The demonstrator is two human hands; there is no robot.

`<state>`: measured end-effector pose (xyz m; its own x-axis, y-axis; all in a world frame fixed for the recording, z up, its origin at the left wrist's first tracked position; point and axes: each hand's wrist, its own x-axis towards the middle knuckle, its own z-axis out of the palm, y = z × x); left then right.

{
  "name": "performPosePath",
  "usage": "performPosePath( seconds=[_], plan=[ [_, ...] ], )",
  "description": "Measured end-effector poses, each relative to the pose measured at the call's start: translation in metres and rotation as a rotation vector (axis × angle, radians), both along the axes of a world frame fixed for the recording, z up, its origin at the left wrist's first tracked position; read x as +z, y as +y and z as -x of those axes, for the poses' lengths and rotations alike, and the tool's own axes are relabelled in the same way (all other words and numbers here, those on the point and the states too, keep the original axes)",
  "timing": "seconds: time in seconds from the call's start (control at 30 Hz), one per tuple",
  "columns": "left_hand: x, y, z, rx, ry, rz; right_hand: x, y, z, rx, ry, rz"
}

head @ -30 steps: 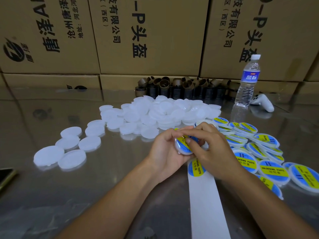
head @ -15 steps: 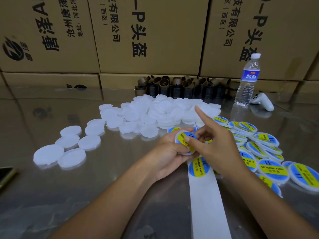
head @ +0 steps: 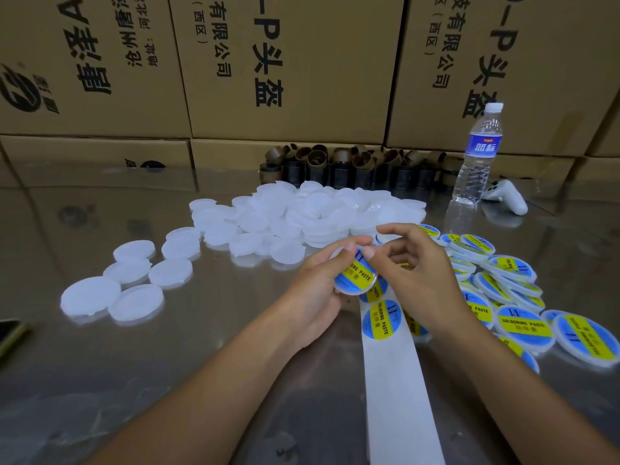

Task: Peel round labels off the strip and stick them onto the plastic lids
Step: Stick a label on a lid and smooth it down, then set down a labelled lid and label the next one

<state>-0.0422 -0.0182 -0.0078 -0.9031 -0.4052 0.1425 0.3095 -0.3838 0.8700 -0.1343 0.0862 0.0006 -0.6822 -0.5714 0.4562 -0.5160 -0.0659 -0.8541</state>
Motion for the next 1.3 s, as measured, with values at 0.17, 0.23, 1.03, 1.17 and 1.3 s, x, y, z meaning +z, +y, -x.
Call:
performPosePath(
  seconds=[0.17,0.23,1.03,1.17,1.3],
  plan=[
    [-0.001,-0.004,0.001,0.029,0.074,-0.012,0.000,0.000,-0.003,0.071,-0.001,-0.033],
    [-0.001,-0.004,0.001,0.030,0.076,-0.006,-0.001,0.001,-0.001,0.086,0.000,-0.045],
    [-0.011,-0.005,-0.005,0.159,-0.087,0.216,-0.003,0.008,-0.008,0.122,0.010,-0.072],
    [-0.010,-0.006,-0.005,0.110,-0.044,0.146,-0.001,0.009,-0.009,0.096,0.029,-0.059],
    [-0.011,-0.006,-0.005,0.142,-0.058,0.174,-0.002,0.010,-0.008,0.070,0.005,-0.038]
  ],
)
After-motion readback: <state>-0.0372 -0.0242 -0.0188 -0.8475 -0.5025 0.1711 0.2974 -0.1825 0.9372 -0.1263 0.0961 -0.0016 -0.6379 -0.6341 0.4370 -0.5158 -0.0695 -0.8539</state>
